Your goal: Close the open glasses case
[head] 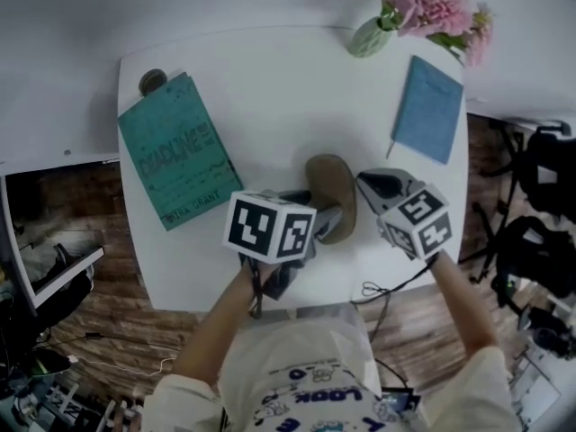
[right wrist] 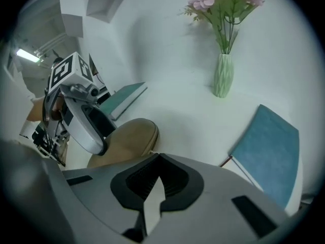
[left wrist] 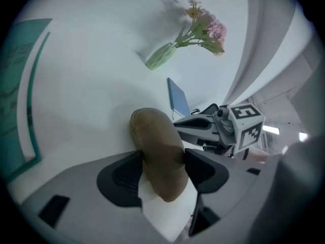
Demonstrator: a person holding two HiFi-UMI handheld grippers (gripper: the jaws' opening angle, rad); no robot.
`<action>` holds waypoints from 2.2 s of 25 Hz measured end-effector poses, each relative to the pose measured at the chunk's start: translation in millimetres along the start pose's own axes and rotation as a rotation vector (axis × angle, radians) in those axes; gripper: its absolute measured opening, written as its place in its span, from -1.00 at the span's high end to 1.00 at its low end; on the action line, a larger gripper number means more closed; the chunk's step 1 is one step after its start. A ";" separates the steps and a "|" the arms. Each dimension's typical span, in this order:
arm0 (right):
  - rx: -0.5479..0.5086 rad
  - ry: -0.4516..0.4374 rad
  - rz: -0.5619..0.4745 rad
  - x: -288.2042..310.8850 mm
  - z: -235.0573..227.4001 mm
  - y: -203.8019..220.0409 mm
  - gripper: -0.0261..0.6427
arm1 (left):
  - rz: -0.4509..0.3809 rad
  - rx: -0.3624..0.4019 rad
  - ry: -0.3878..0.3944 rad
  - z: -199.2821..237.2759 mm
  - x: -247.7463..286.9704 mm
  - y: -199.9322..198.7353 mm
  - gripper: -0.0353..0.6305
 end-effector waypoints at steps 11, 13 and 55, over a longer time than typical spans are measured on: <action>-0.169 -0.078 0.010 3.8 -27.1 -21.7 0.92 | 0.274 0.210 0.083 -8.8 13.8 -23.0 0.12; -0.195 -0.097 0.016 6.5 -32.9 -20.2 0.92 | 0.279 0.219 0.082 -9.8 18.5 -24.6 0.12; -0.420 -0.205 -0.191 2.3 -2.3 -92.7 0.92 | 0.113 0.311 0.193 -34.3 19.8 -24.1 0.12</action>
Point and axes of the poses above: the fingertips, and each gripper's own axes: x forward along the fingers, z to its left, y out of its underside, the point moved 7 cm from there along -x, backward along the fingers, and after that the axes turned 10 degrees about x, right-handed, at the moved point
